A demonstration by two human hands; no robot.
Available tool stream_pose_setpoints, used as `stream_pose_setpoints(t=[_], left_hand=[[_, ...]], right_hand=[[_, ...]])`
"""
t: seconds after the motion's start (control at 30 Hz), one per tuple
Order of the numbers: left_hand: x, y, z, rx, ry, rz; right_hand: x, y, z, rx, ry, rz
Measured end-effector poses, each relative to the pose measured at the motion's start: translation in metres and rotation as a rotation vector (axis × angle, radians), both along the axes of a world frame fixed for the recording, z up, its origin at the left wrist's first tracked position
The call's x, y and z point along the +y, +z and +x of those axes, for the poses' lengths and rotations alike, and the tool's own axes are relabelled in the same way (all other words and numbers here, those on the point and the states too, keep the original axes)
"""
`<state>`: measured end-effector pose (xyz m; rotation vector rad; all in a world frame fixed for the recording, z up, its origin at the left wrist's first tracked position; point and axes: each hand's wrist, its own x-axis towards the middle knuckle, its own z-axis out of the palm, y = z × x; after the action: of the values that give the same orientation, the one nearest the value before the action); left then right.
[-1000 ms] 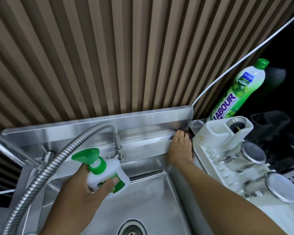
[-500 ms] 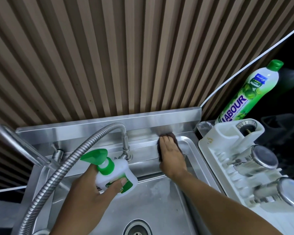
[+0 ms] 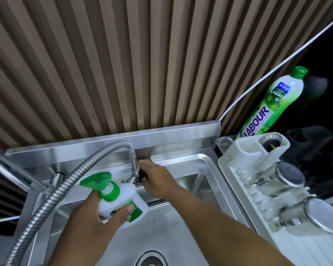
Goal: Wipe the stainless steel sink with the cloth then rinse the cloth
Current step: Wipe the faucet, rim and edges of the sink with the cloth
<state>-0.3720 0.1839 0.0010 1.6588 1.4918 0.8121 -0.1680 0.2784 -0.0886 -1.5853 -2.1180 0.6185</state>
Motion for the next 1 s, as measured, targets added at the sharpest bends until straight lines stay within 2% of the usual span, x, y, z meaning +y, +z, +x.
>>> stream_pose_setpoints(t=[0.1, 0.2, 0.33, 0.43, 0.5, 0.6, 0.77, 0.87, 1.0], left_hand=[[0.005, -0.015, -0.007, 0.069, -0.028, -0.006], [0.010, -0.030, -0.013, 0.126, 0.000, -0.007], [0.013, -0.039, -0.013, 0.159, 0.019, -0.010], [0.013, -0.038, -0.012, 0.173, 0.010, -0.023], [0.011, -0.033, -0.010, 0.169, 0.004, -0.032], [0.008, -0.023, -0.008, 0.154, -0.011, -0.050], [0.001, -0.001, -0.002, 0.076, -0.017, -0.035], [-0.002, 0.007, 0.002, -0.014, 0.002, -0.030], [-0.003, 0.012, 0.005, -0.031, 0.000, -0.013]], right_hand=[[-0.004, -0.002, -0.005, 0.031, 0.030, 0.031], [-0.014, -0.013, 0.009, -0.082, 0.024, 0.152], [-0.028, -0.022, 0.034, -0.192, -0.289, 0.142], [-0.027, -0.021, 0.050, -0.226, -0.556, 0.053], [-0.018, -0.017, 0.060, -0.320, -0.677, -0.061], [0.003, -0.006, 0.073, -0.452, -0.816, -0.293], [0.029, 0.018, 0.098, -0.447, -0.947, -0.476], [0.030, 0.013, 0.095, -0.405, -0.978, -0.435], [0.012, -0.014, 0.071, -0.348, -0.937, -0.243]])
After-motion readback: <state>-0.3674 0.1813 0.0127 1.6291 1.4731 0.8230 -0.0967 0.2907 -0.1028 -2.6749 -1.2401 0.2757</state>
